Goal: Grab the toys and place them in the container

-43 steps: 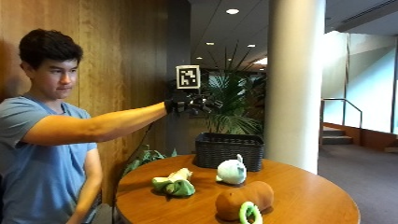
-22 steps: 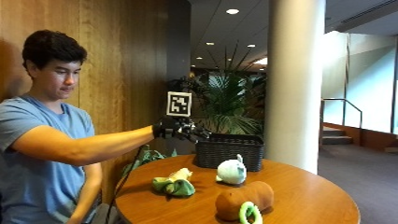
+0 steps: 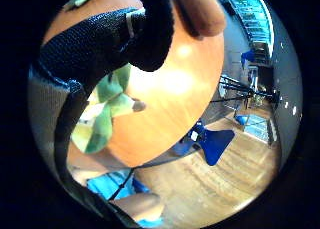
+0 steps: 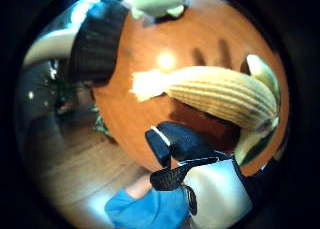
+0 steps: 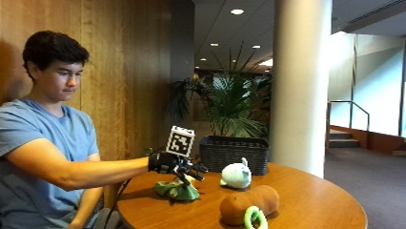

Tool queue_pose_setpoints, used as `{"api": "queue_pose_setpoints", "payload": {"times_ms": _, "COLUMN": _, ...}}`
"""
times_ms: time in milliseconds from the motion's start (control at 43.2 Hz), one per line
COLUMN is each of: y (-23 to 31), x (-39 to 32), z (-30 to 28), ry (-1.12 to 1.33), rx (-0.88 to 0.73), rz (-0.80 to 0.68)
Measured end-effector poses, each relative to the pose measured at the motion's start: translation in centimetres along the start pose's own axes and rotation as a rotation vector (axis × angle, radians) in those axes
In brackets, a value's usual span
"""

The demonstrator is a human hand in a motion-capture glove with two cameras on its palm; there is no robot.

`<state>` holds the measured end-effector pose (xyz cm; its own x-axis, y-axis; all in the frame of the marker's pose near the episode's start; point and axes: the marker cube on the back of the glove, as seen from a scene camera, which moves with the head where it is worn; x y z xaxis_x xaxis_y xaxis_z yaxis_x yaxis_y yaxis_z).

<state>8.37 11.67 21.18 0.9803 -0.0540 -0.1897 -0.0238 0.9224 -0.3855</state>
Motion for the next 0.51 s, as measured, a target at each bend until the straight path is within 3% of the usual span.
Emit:
{"api": "queue_pose_setpoints", "payload": {"times_ms": 347, "y": -0.4, "x": -0.1, "z": 5.0, "ry": -0.007, "rx": -0.041, "rz": 0.013}}
{"api": "queue_pose_setpoints", "payload": {"times_ms": 509, "y": -0.1, "x": 5.3, "z": 6.0, "ry": 0.5, "rx": 0.058, "rz": -0.037}}
